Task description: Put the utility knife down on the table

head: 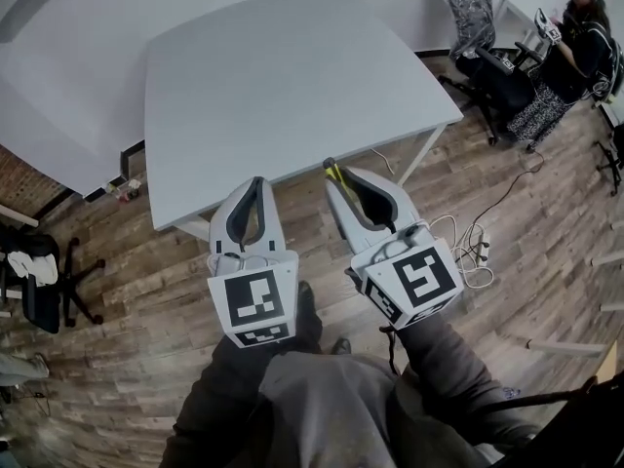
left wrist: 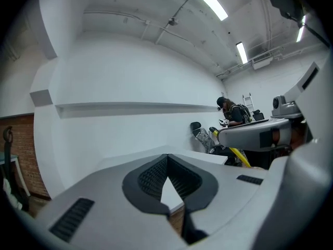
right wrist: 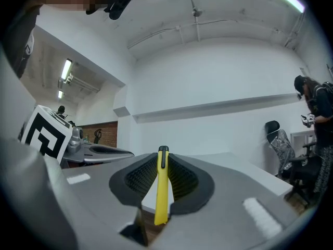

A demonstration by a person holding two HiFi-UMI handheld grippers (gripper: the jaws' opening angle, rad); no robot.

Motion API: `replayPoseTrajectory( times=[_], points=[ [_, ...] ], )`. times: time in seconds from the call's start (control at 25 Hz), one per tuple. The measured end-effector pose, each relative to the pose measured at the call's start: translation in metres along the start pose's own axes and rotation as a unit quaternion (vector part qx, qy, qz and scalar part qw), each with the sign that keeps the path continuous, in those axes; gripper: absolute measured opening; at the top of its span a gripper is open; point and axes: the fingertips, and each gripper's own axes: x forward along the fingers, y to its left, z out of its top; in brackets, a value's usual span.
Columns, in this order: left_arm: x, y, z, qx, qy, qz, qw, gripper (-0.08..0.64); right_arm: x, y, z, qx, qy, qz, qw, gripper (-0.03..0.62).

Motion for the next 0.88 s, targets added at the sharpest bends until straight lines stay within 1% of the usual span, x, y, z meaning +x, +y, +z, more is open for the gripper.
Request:
replayPoseTrajectory(
  times=[0.28, 0.48, 0.76, 0.88],
  points=[
    [0.077, 0.032, -0.001, -0.005, 0.009, -0.020, 0.9997, 0.002, 0.079, -0.032, -0.001, 0.004, 0.010, -0.009, 1.000, 0.063],
    [0.113, 0.048, -0.002, -0.008, 0.009, -0.035, 0.9993, 0.002, 0.124, -0.048, 0.003, 0.000, 0.012, -0.016, 1.000, 0.063],
    [0.148, 0.058, 0.007, -0.010, 0.005, -0.035, 0.9993, 0.002, 0.153, -0.070, 0.011, -0.006, 0.012, -0.017, 1.000, 0.063],
    [0.164, 0.057, 0.005, -0.007, 0.007, -0.032, 0.9994, 0.002, 0.164, -0.084, 0.010, -0.005, 0.009, -0.016, 1.000, 0.063]
  ],
)
